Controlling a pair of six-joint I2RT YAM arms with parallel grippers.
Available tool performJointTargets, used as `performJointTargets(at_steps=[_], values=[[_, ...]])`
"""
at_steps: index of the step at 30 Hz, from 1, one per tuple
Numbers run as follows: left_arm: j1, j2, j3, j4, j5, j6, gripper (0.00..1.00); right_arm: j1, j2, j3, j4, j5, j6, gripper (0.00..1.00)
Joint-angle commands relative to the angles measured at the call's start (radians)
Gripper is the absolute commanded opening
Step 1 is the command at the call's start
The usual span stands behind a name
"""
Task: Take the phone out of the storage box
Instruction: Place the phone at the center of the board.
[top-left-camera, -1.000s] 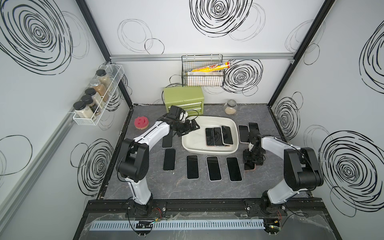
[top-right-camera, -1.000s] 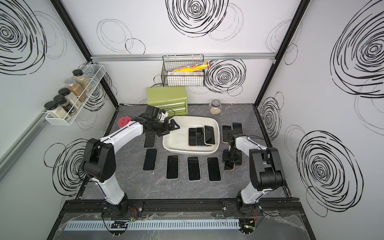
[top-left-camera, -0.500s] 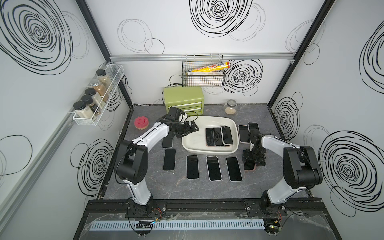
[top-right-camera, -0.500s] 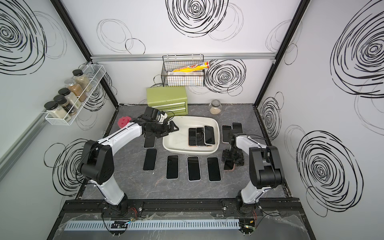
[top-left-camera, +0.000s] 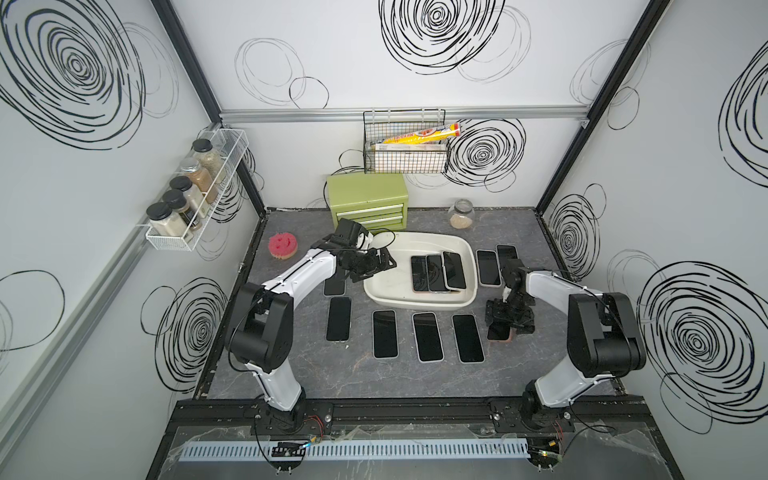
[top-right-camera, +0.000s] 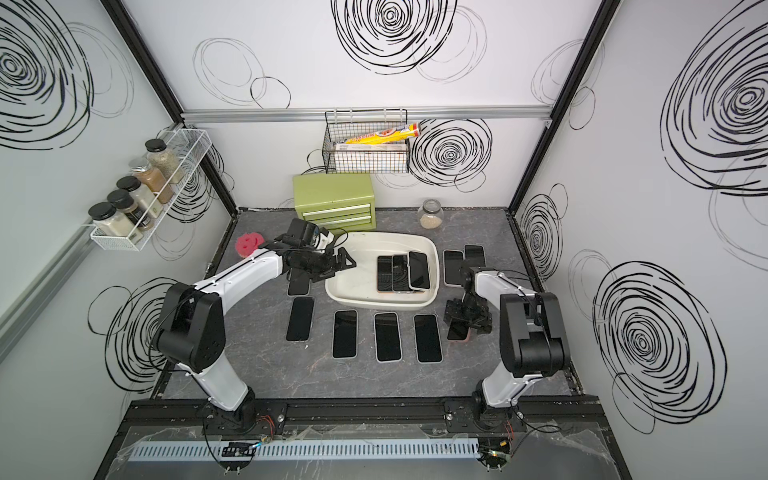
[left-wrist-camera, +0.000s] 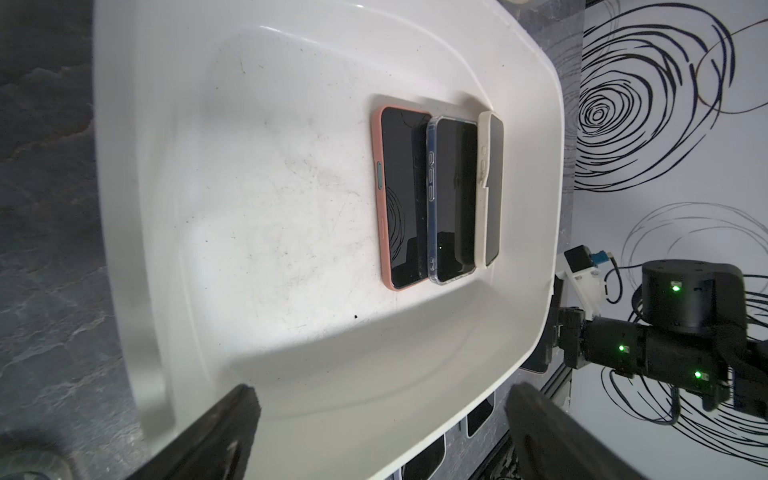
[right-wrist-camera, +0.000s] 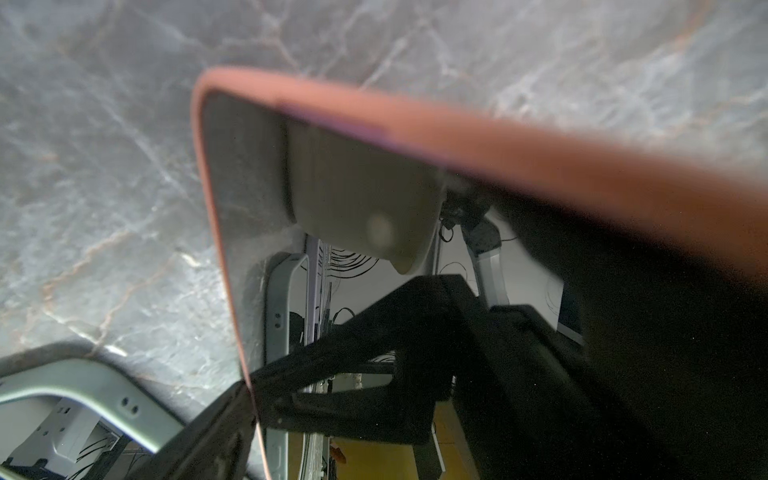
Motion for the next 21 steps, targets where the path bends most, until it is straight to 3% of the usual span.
performJointTargets(at_steps=[1, 21], values=[[0.009, -0.042, -0.020, 0.022, 0.014, 0.018, 0.99, -0.036, 0.030, -0.040, -0.017, 0.113, 0.017, 0.93], [0.009, -0.069, -0.058, 0.009, 0.012, 0.022, 0.99, -0.098, -0.052, -0.051, 0.003, -0.043, -0.032, 0.96]])
